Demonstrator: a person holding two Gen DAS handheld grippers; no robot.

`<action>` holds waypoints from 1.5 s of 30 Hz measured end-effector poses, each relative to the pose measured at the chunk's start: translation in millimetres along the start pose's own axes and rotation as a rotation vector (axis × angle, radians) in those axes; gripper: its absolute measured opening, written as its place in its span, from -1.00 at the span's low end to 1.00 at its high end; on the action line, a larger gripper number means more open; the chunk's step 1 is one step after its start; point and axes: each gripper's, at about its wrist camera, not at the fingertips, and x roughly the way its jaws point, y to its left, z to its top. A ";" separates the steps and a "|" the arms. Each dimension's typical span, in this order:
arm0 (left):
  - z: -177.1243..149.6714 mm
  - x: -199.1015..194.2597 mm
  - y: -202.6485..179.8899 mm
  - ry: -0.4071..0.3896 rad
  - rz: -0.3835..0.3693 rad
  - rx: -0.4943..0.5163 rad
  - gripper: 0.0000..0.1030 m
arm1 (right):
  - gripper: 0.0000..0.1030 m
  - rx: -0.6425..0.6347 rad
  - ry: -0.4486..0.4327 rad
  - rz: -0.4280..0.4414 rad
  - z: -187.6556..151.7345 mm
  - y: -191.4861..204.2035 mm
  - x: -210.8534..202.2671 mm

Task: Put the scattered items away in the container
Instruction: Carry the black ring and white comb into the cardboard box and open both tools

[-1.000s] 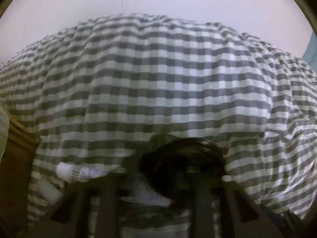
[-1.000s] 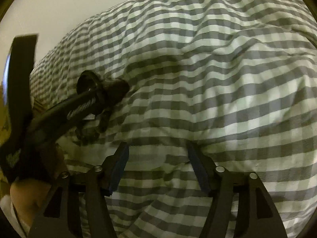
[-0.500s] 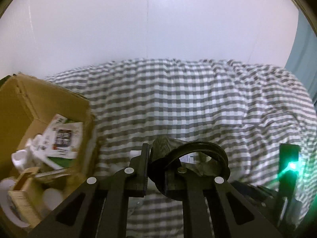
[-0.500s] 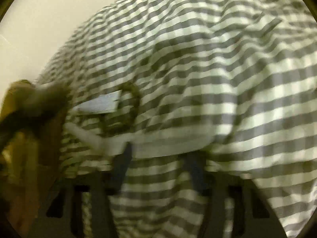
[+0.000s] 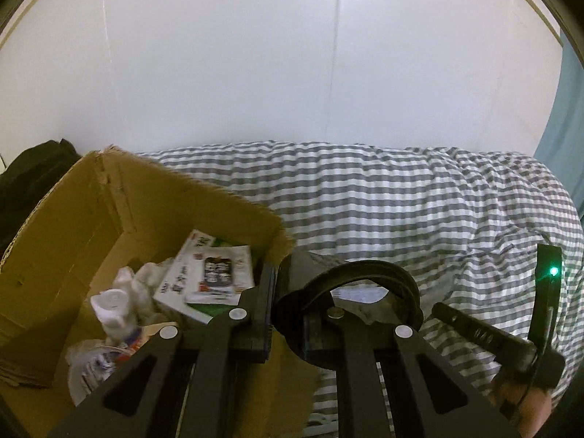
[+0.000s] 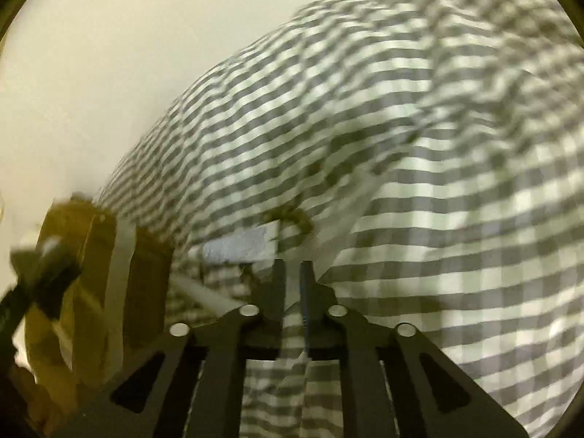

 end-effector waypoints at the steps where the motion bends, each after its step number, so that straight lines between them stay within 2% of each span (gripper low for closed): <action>1: -0.8 0.5 2.8 -0.004 0.004 0.001 -0.78 | -0.70 0.017 0.020 0.018 1.3 -2.2 4.5; 6: -1.8 -0.1 13.8 -0.016 0.003 -0.026 -0.78 | -0.68 0.056 0.132 -0.053 -1.8 -7.7 30.7; 8: -1.4 -2.2 14.8 -0.018 0.004 -0.027 -0.78 | -0.39 0.083 0.158 -0.025 -6.4 -8.2 40.3; 10: -0.7 -5.1 16.1 -0.019 -0.003 -0.036 -0.78 | -0.21 0.096 0.142 -0.014 -6.6 -6.3 44.2; 14: -0.1 -13.0 22.1 -0.027 0.018 -0.032 -0.78 | -0.15 0.060 0.141 -0.095 -0.4 10.6 60.0; 15: -0.2 -14.0 24.8 -0.025 0.021 -0.038 -0.78 | -0.17 0.047 0.139 -0.123 0.8 15.6 63.3; 16: -0.2 -15.4 29.0 -0.026 0.027 -0.047 -0.78 | -0.27 0.026 0.135 -0.151 1.9 20.9 65.0; 19: -0.3 -18.0 40.0 -0.024 0.046 -0.060 -0.78 | -0.79 -0.095 0.113 -0.229 -1.5 40.0 61.3; 21: -0.5 -19.5 48.2 -0.017 0.055 -0.070 -0.78 | -0.80 -0.159 0.100 -0.267 -3.7 49.3 56.4; 28: -4.9 -41.0 67.8 -0.030 0.112 -0.057 -0.78 | -0.81 -0.267 0.010 -0.283 0.0 73.3 6.2; 33: -13.8 -54.9 88.7 -0.010 0.195 -0.041 -0.78 | -0.83 -0.362 -0.029 -0.249 4.7 99.2 -45.2; 34: -15.9 -56.8 93.9 -0.004 0.205 -0.040 -0.78 | -0.94 -0.369 -0.037 -0.237 7.4 106.8 -52.5; 41: -25.1 -63.1 113.4 0.018 0.207 -0.070 -0.78 | -0.94 -0.535 -0.072 -0.147 -2.4 179.9 -116.7; 45: -35.9 -60.1 114.3 0.017 0.199 -0.059 -0.77 | -0.94 -0.562 -0.048 0.004 -13.1 220.4 -122.3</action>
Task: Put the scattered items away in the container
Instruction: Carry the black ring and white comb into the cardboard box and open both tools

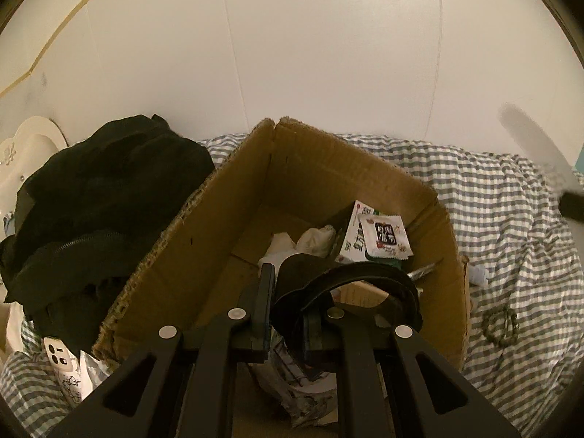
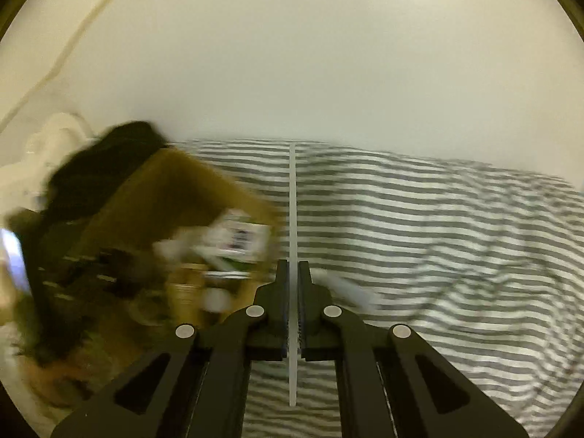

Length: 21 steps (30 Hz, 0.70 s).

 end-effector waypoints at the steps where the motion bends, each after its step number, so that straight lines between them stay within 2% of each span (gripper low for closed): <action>1: -1.1 1.8 0.6 0.001 -0.002 0.000 -0.76 | -0.94 -0.006 0.008 0.039 2.1 10.6 0.6; 3: -5.3 6.3 0.5 0.009 -0.010 0.001 -0.74 | -0.93 -0.029 0.044 0.099 6.8 34.8 12.5; 6: -10.2 10.7 2.8 0.025 -0.023 -0.008 -0.68 | -0.93 -0.073 0.104 0.122 6.2 65.6 43.4; 7: -11.7 12.1 3.2 0.030 -0.032 -0.008 -0.51 | -0.89 -0.082 0.124 0.118 4.8 71.5 53.9; 8: -13.0 12.7 2.9 0.032 -0.033 -0.004 -0.18 | -0.69 -0.088 0.143 0.103 3.2 76.9 65.5; 9: -14.1 12.0 1.4 0.027 -0.022 0.007 0.02 | -0.55 -0.087 0.145 0.097 2.1 77.6 70.3; 10: -14.8 10.2 -0.9 0.014 -0.008 0.020 0.34 | -0.36 -0.083 0.138 0.089 1.3 77.0 73.8; 11: -15.5 7.5 -3.6 -0.006 0.005 0.032 0.58 | -0.30 -0.077 0.127 0.079 0.7 74.7 73.5; 13: -15.8 -0.5 -10.2 -0.042 0.022 0.053 0.79 | -0.30 -0.072 0.124 0.067 -1.4 68.4 70.8; 19: -16.7 -27.1 -31.8 -0.065 -0.015 0.069 0.80 | -0.29 -0.061 0.106 -0.032 -12.5 31.4 48.8; 21: -20.3 -38.9 -42.9 -0.076 0.006 0.085 0.80 | -0.29 -0.053 0.094 -0.064 -19.1 17.9 35.6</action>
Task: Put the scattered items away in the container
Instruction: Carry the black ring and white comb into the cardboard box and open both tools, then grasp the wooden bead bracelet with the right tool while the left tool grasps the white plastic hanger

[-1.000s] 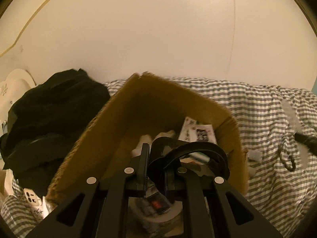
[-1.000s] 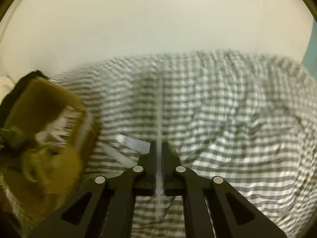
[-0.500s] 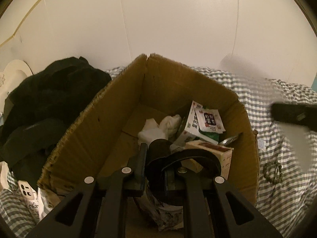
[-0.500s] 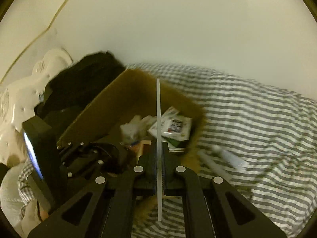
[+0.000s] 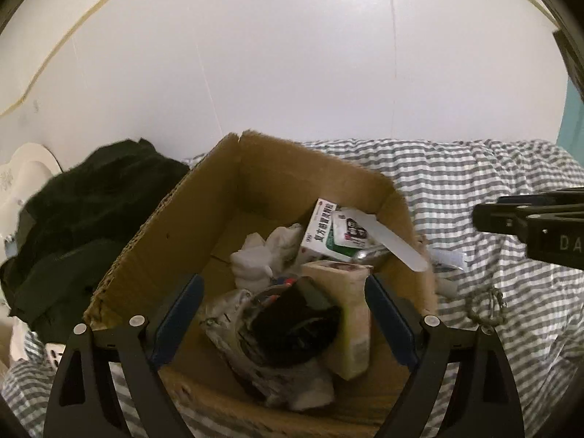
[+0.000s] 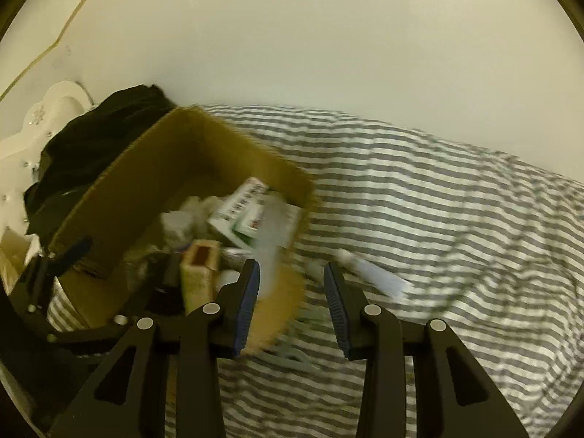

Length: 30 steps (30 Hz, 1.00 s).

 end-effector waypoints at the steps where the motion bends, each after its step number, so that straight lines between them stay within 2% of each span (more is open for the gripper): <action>1: -0.8 -4.0 -3.8 0.000 0.008 0.004 0.80 | -0.29 0.007 -0.002 -0.011 -5.0 -6.4 -4.7; 4: -13.8 -24.2 -18.0 0.012 0.000 -0.017 0.80 | -0.23 0.021 0.006 -0.035 -23.1 -28.2 -20.2; 7: -30.4 -38.7 -35.6 0.046 -0.072 -0.050 0.80 | -0.19 0.008 0.024 -0.056 -41.0 -46.5 -31.2; 11: -56.3 -51.2 -78.6 0.087 -0.105 -0.053 0.80 | -0.15 -0.058 0.055 -0.075 -65.3 -80.9 -38.8; 14: -74.7 -45.8 -113.4 0.125 -0.072 -0.075 0.81 | -0.13 -0.066 0.068 -0.057 -81.4 -109.3 -29.3; 17: -91.9 -18.8 -146.8 0.191 -0.044 -0.115 0.81 | -0.13 -0.045 0.083 -0.027 -91.9 -133.6 -4.4; 21: -105.0 26.5 -166.4 0.252 0.085 -0.206 0.81 | -0.13 -0.064 0.134 -0.023 -102.3 -146.6 39.1; 24: -110.6 56.2 -167.4 0.293 0.124 -0.299 0.81 | -0.13 -0.006 0.187 0.027 -112.4 -158.4 76.9; 27: -114.4 82.8 -146.0 0.284 0.167 -0.470 0.81 | -0.13 0.010 0.220 0.027 -121.0 -162.0 102.3; 30: -121.5 112.8 -125.7 0.345 0.214 -0.617 0.81 | -0.12 0.030 0.219 0.023 -127.7 -166.7 116.6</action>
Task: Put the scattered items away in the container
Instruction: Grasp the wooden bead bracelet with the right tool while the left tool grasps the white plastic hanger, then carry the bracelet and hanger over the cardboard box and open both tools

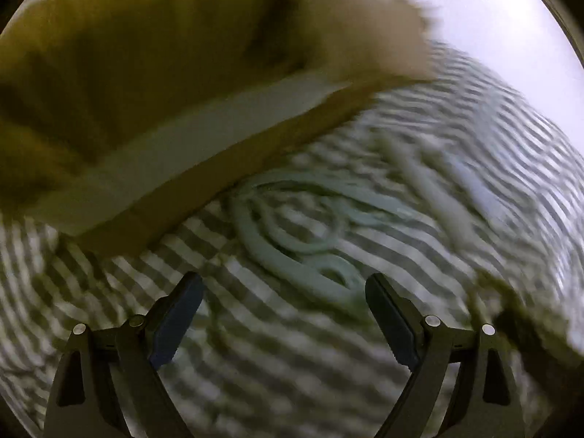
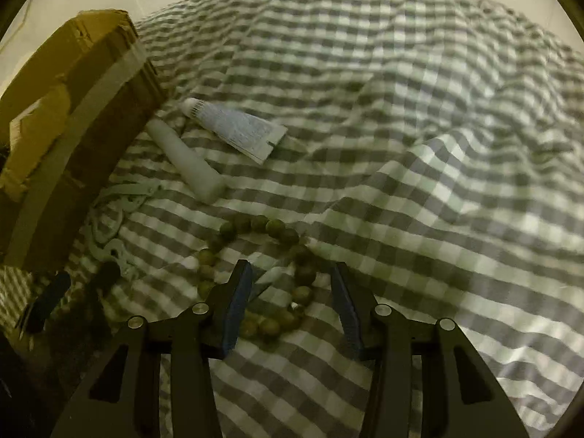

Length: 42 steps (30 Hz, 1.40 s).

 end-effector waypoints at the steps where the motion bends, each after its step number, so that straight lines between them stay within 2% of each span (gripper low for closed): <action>1: 2.1 4.1 1.2 -0.010 0.006 -0.027 0.81 | -0.13 0.000 -0.002 -0.004 -0.5 -0.1 1.8; 2: 5.1 6.8 1.2 -0.036 0.000 -0.048 0.81 | -0.17 0.003 -0.009 -0.008 -0.7 -0.2 3.0; 3: 8.8 12.2 -1.5 -0.022 -0.018 -0.039 0.81 | -0.26 0.005 -0.014 -0.016 -0.8 0.1 2.4; 4: 11.1 18.0 -4.5 -0.002 -0.031 -0.016 0.81 | -0.48 0.007 -0.021 -0.037 -1.3 0.4 1.5; 5: 11.7 23.2 -6.9 0.009 -0.023 0.017 0.79 | -0.62 0.011 -0.029 -0.064 -2.4 0.3 -0.6; 6: 10.4 25.6 -6.4 0.011 -0.024 0.038 0.74 | -0.69 0.018 -0.039 -0.067 -3.0 -0.6 -2.6; 8: 7.8 23.4 -3.1 0.013 -0.044 0.055 0.43 | -0.73 0.042 -0.058 -0.067 -4.4 -2.8 -8.3; 9: 7.2 21.4 -2.1 0.015 -0.052 0.065 0.34 | -0.73 0.045 -0.057 -0.076 -4.8 -2.7 -10.2; 11: 6.3 16.6 2.0 0.027 -0.050 0.081 -0.01 | -0.74 0.034 -0.065 -0.100 -7.5 1.3 -15.5; 12: 6.1 15.6 4.9 0.037 -0.056 0.082 -0.07 | -0.74 0.025 -0.063 -0.105 -8.8 3.8 -18.3; 14: 4.8 12.3 11.2 0.056 -0.080 0.108 -0.30 | -0.78 0.013 -0.072 -0.109 -11.9 9.3 -27.3; 16: 2.0 5.8 21.4 0.064 -0.138 0.117 -0.46 | -0.78 0.016 -0.075 -0.099 -15.8 13.0 -36.7; 19: -6.8 -6.4 33.7 0.087 -0.215 0.140 -0.49 | -0.78 0.027 -0.087 -0.087 -22.4 18.7 -50.5; 24: -21.4 -34.6 46.9 0.091 -0.262 0.166 -0.62 | -0.79 0.014 -0.100 -0.079 -36.1 31.1 -71.4; 29: -19.9 -61.2 49.6 0.096 -0.316 0.183 -0.79 | -0.79 0.001 -0.116 -0.062 -39.8 43.6 -88.5; 32: -22.0 -77.5 50.4 0.102 -0.349 0.193 -0.81 | -0.79 -0.007 -0.122 -0.062 -42.0 45.9 -100.8; 36: -24.3 -102.0 38.3 0.069 -0.385 0.228 -0.82 | -0.79 -0.016 -0.137 -0.061 -41.4 52.2 -124.9; 42: -14.1 -132.7 34.7 0.037 -0.428 0.211 -0.82 | -0.79 -0.106 -0.176 -0.096 -27.5 80.4 -162.9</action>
